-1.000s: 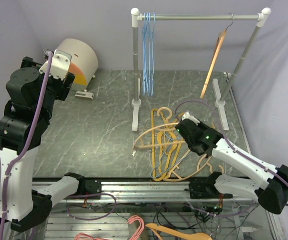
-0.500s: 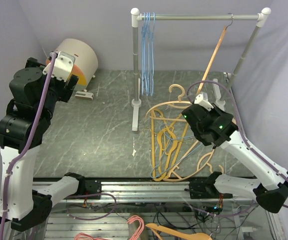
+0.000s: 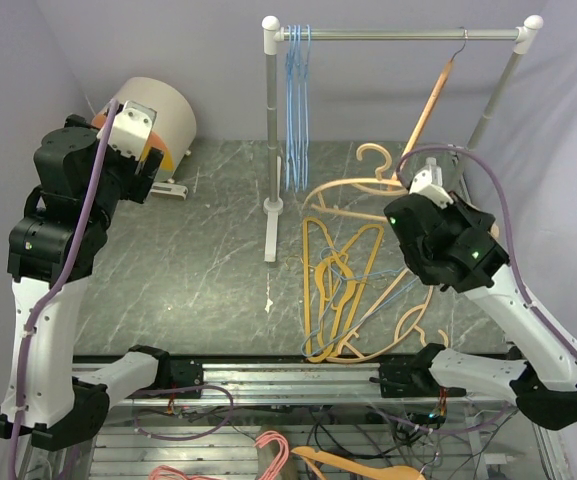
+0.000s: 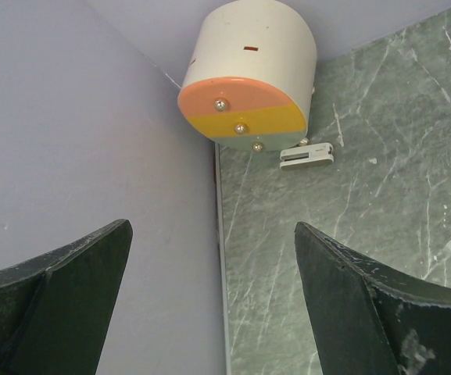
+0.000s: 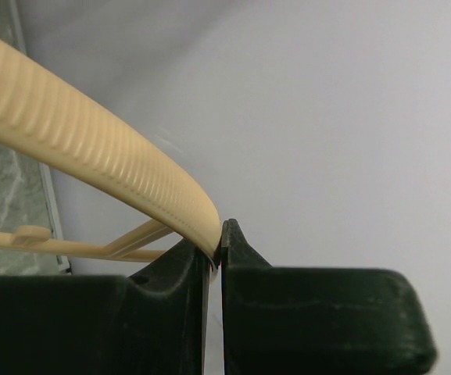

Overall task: Organize the hangers
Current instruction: Pick up the hanger at the center of the board, then place the hanger at the clothesline.

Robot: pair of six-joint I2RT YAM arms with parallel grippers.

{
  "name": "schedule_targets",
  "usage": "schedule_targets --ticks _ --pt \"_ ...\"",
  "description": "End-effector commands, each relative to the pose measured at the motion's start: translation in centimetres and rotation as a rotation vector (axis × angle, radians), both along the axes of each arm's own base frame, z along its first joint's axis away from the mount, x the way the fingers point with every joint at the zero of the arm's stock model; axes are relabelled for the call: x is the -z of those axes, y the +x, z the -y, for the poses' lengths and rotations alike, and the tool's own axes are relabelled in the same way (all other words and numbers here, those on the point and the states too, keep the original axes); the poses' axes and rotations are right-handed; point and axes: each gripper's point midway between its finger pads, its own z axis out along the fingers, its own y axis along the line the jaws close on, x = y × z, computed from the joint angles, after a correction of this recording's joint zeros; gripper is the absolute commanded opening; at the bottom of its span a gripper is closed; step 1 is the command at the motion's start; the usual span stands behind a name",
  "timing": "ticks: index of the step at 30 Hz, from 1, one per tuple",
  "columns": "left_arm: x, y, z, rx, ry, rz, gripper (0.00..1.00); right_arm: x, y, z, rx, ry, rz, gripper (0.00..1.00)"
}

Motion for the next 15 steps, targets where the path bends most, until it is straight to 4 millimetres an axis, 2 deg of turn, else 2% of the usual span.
schedule_targets --ticks 1,9,11,15 --pt "-0.3 -0.3 0.0 0.002 -0.033 0.009 0.96 -5.4 -0.4 0.5 0.081 0.03 0.191 0.0" --pt "-0.6 0.0 0.2 0.02 -0.055 0.008 0.95 -12.7 -1.3 1.1 0.159 0.194 0.394 0.0" --pt "-0.7 0.0 0.3 0.023 -0.058 0.008 0.95 -13.6 -0.8 0.8 0.153 0.216 0.409 0.0" --pt "-0.3 0.2 0.5 0.034 -0.064 -0.001 0.95 -14.2 0.8 -0.7 0.136 0.213 0.399 0.0"
